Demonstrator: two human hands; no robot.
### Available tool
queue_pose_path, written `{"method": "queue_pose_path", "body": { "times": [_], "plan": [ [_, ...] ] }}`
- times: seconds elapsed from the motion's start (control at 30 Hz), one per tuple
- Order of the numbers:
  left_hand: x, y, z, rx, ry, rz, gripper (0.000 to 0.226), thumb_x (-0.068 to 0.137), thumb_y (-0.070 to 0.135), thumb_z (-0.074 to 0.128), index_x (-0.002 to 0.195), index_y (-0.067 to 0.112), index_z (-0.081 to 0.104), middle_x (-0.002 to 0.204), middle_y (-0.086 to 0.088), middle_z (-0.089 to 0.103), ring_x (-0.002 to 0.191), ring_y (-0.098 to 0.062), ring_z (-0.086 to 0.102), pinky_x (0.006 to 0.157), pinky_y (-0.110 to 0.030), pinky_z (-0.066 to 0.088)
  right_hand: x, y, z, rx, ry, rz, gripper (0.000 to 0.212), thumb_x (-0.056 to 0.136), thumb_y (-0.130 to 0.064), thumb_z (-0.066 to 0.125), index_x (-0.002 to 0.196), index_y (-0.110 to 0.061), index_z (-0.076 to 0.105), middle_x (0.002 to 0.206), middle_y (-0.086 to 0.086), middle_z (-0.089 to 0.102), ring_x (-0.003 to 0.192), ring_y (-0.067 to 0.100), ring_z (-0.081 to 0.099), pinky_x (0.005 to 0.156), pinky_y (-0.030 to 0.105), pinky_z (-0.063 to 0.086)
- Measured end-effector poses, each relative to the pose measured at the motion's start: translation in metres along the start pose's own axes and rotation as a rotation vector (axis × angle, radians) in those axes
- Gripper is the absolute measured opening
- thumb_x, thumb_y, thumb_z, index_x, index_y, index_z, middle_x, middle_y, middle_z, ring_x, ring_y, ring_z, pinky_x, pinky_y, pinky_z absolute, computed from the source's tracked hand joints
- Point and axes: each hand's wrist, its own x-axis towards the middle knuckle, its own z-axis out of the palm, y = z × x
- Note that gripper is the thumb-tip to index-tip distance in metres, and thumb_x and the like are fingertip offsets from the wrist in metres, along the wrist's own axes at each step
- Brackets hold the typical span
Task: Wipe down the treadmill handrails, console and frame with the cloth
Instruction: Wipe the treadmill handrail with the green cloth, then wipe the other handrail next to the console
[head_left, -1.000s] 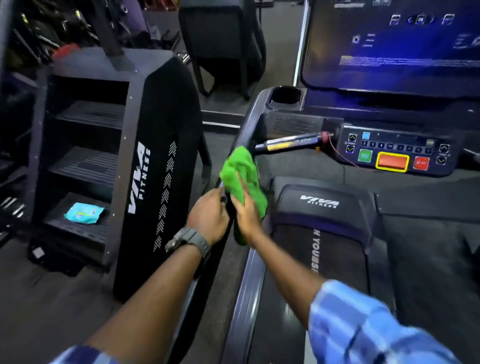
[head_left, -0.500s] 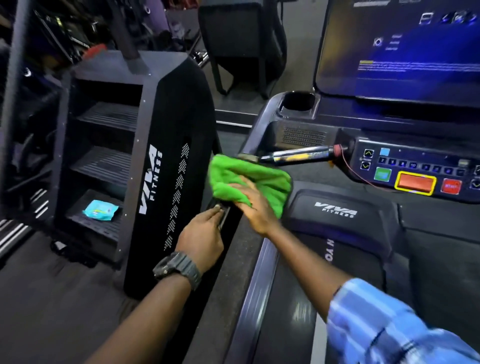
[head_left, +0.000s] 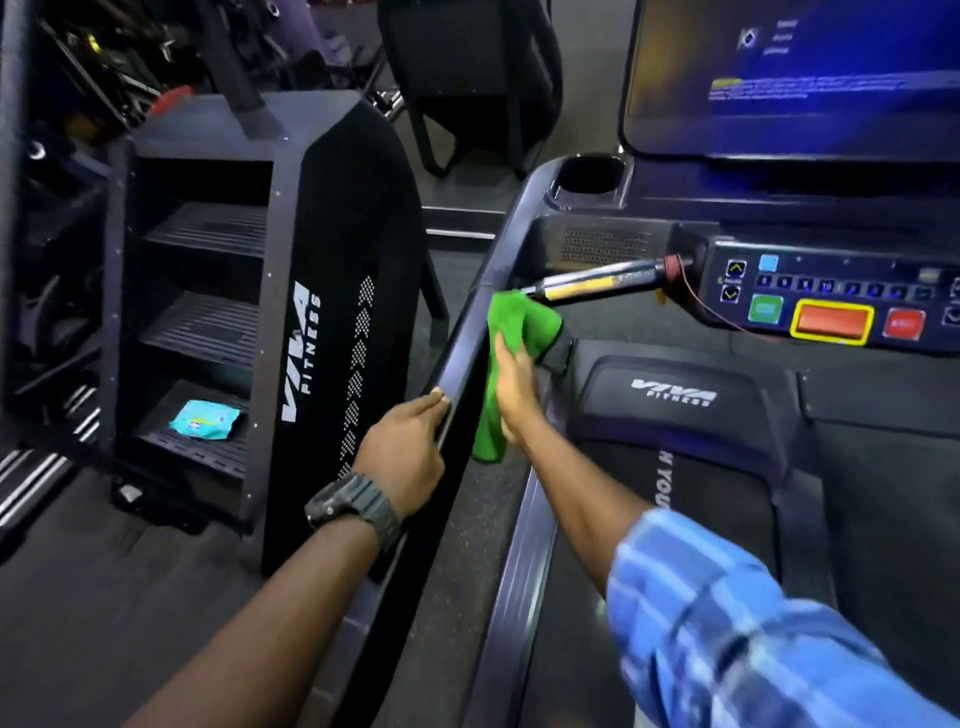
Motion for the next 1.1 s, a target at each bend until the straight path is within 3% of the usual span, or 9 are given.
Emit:
{"method": "queue_pose_path", "body": {
  "times": [0.13, 0.23, 0.33, 0.4, 0.5, 0.67, 0.8, 0.93, 1.1],
  "plan": [
    [0.002, -0.005, 0.001, 0.016, -0.044, 0.018, 0.063, 0.077, 0.001, 0.045, 0.139, 0.014, 0.045, 0.148, 0.003, 0.041, 0.135, -0.012, 0.038, 0.109, -0.022, 0.029, -0.004, -0.014, 0.020, -0.145, -0.005, -0.181, 0.050, 0.093, -0.031, 0.045, 0.140, -0.014, 0.047, 0.152, 0.007, 0.041, 0.143, 0.019, 0.032, 0.120, 0.032, 0.021],
    [0.001, -0.011, 0.000, 0.002, -0.066, 0.064, 0.063, 0.077, 0.002, 0.045, 0.140, 0.012, 0.043, 0.149, -0.001, 0.039, 0.137, -0.013, 0.037, 0.110, -0.021, 0.026, -0.079, 0.034, 0.010, -0.127, -0.075, -0.194, 0.030, 0.094, -0.025, 0.049, 0.123, -0.026, 0.057, 0.133, -0.005, 0.057, 0.125, 0.008, 0.050, 0.113, 0.024, 0.031],
    [-0.002, -0.017, -0.001, 0.027, -0.126, 0.134, 0.060, 0.081, 0.004, 0.045, 0.141, 0.012, 0.041, 0.152, -0.001, 0.033, 0.138, -0.015, 0.035, 0.110, -0.026, 0.029, -0.099, 0.048, 0.003, -0.303, 0.066, -0.194, 0.019, 0.098, -0.030, 0.051, 0.107, -0.025, 0.067, 0.115, -0.004, 0.068, 0.109, 0.016, 0.061, 0.107, 0.038, 0.042],
    [-0.002, -0.022, -0.003, 0.050, -0.186, 0.172, 0.053, 0.085, 0.006, 0.044, 0.138, 0.011, 0.042, 0.153, -0.001, 0.031, 0.137, -0.020, 0.037, 0.107, -0.034, 0.034, -0.088, 0.030, 0.014, -0.135, 0.144, -0.011, 0.026, 0.101, -0.029, 0.048, 0.118, -0.018, 0.064, 0.117, 0.000, 0.067, 0.107, 0.016, 0.062, 0.104, 0.036, 0.043],
    [-0.002, -0.033, -0.005, 0.024, -0.200, 0.242, 0.039, 0.090, 0.012, 0.043, 0.128, 0.010, 0.051, 0.146, -0.005, 0.042, 0.126, -0.030, 0.048, 0.100, -0.045, 0.043, -0.136, 0.025, 0.024, -0.099, 0.131, -0.040, 0.035, 0.098, -0.027, 0.051, 0.130, -0.014, 0.058, 0.130, 0.004, 0.063, 0.122, 0.020, 0.057, 0.110, 0.037, 0.039],
    [-0.011, -0.045, -0.001, 0.038, -0.157, 0.332, 0.032, 0.090, 0.012, 0.042, 0.119, 0.008, 0.056, 0.135, -0.009, 0.052, 0.116, -0.036, 0.054, 0.090, -0.046, 0.048, -0.265, 0.058, 0.027, 0.022, 0.115, 0.107, 0.027, 0.096, -0.026, 0.056, 0.117, -0.012, 0.066, 0.123, 0.016, 0.065, 0.115, 0.034, 0.060, 0.104, 0.046, 0.045],
    [-0.006, -0.052, 0.000, 0.046, -0.187, 0.385, 0.033, 0.094, 0.017, 0.043, 0.123, 0.006, 0.055, 0.141, -0.012, 0.047, 0.123, -0.035, 0.050, 0.097, -0.045, 0.044, -0.253, 0.041, 0.033, -0.203, 0.152, -0.076, 0.055, 0.083, -0.039, 0.058, 0.127, -0.007, 0.062, 0.127, 0.009, 0.065, 0.123, 0.025, 0.058, 0.112, 0.047, 0.038],
    [-0.007, -0.056, -0.001, 0.044, -0.220, 0.433, 0.035, 0.096, 0.018, 0.041, 0.127, 0.005, 0.050, 0.147, -0.013, 0.038, 0.131, -0.032, 0.043, 0.102, -0.046, 0.039, -0.292, 0.036, 0.056, -0.231, 0.136, -0.084, 0.042, 0.085, -0.027, 0.054, 0.125, -0.015, 0.061, 0.126, 0.002, 0.063, 0.118, 0.014, 0.057, 0.109, 0.032, 0.039],
    [-0.004, -0.061, -0.003, 0.061, -0.230, 0.447, 0.035, 0.096, 0.020, 0.040, 0.128, 0.008, 0.047, 0.143, -0.014, 0.042, 0.124, -0.037, 0.048, 0.097, -0.048, 0.043, -0.273, 0.049, 0.061, -0.224, 0.271, -0.155, 0.040, 0.084, -0.035, 0.055, 0.118, -0.017, 0.067, 0.121, 0.002, 0.068, 0.116, 0.017, 0.061, 0.110, 0.046, 0.040]
  ]
}}
